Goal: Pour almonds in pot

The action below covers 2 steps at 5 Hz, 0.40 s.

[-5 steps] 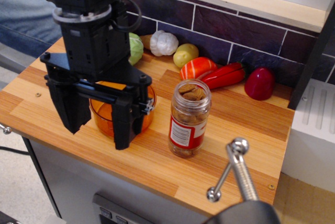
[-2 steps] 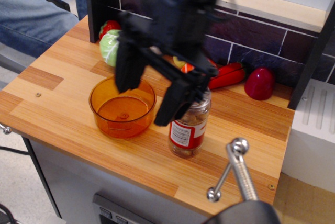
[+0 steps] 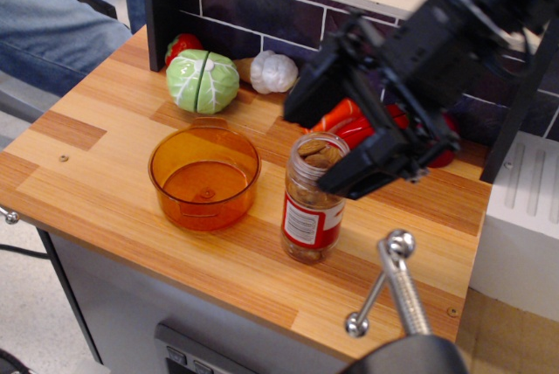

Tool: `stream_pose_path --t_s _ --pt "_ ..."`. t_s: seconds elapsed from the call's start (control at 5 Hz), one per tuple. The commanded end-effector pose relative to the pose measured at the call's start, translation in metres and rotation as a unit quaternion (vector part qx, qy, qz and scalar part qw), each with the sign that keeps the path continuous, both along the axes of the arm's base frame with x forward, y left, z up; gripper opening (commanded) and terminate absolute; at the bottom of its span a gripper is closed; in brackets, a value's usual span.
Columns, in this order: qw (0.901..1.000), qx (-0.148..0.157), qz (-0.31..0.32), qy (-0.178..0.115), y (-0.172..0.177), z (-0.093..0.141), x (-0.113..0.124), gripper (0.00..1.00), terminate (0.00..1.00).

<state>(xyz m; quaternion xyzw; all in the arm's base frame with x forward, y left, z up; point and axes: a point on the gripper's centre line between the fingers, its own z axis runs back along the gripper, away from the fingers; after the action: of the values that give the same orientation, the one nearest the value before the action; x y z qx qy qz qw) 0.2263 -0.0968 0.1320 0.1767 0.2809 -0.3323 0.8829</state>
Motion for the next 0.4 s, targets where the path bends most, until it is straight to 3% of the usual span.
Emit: stream_pose_path --t_s 0.0,0.2 --pt "0.9907 0.052 -0.122 0.030 -0.032 -0.007 0.013 1.00 0.00" --pt "0.9809 0.084 -0.170 0.042 -0.041 -0.018 0.019 1.00 0.00"
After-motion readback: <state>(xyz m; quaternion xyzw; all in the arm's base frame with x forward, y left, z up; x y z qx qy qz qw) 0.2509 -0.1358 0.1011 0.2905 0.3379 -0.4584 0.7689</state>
